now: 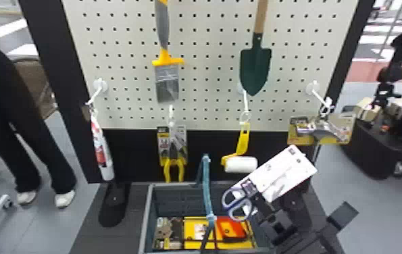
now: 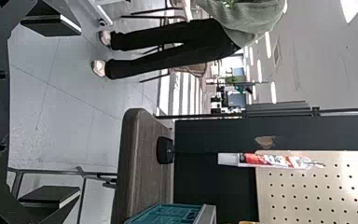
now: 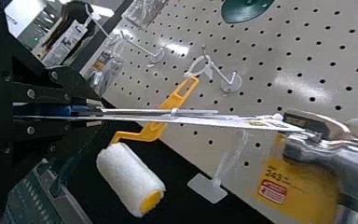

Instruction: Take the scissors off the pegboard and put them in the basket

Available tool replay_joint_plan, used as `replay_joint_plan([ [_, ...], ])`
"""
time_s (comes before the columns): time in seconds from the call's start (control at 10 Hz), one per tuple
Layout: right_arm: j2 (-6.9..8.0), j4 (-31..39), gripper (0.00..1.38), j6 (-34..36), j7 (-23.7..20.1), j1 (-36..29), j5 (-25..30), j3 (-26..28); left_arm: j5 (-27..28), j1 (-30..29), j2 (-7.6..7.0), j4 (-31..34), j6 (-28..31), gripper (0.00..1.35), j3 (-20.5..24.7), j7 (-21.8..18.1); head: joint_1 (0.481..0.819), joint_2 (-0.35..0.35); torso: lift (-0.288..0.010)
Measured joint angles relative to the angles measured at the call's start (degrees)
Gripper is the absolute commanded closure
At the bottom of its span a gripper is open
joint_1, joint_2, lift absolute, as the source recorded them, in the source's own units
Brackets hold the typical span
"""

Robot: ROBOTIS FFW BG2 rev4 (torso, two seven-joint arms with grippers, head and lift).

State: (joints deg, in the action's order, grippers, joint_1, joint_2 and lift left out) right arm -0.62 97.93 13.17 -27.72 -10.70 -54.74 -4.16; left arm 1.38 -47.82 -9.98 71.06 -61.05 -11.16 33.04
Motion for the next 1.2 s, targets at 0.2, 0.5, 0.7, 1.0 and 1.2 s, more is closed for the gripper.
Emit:
replay_joint_plan([
  [0.2,-0.51,-2.1,1.17,0.0,0.0,1.0,-0.3,-1.8,-0.1,0.1,-0.09,-0.1,0.0,0.10,-0.1,0.0,0.549,0.000,-0.100],
  [0.5,-1.07,-5.6,1.17,0.0,0.0,2.8,-0.3,-4.2,-0.3,0.2,-0.12,-0.4,-0.2,0.10,-0.2,0.0,0.549,0.000,-0.100],
  [0.7,-1.23,-7.2,1.17,0.0,0.0,3.8,-0.2,-5.1,-0.4,0.4,-0.23,-0.6,-0.3,0.10,-0.3,0.0,0.549,0.000,-0.100],
  [1.0,-1.34,-7.8,1.17,2.1,-0.1,4.6,0.2,-5.6,-0.5,0.4,-0.32,-0.8,-0.4,0.10,-0.4,0.0,0.549,0.000,-0.100],
  [1.2,-1.43,-7.9,1.05,3.9,-0.3,5.3,1.1,-5.5,-0.6,0.5,-0.30,-1.0,-0.5,0.10,-0.5,0.0,0.549,0.000,-0.100],
])
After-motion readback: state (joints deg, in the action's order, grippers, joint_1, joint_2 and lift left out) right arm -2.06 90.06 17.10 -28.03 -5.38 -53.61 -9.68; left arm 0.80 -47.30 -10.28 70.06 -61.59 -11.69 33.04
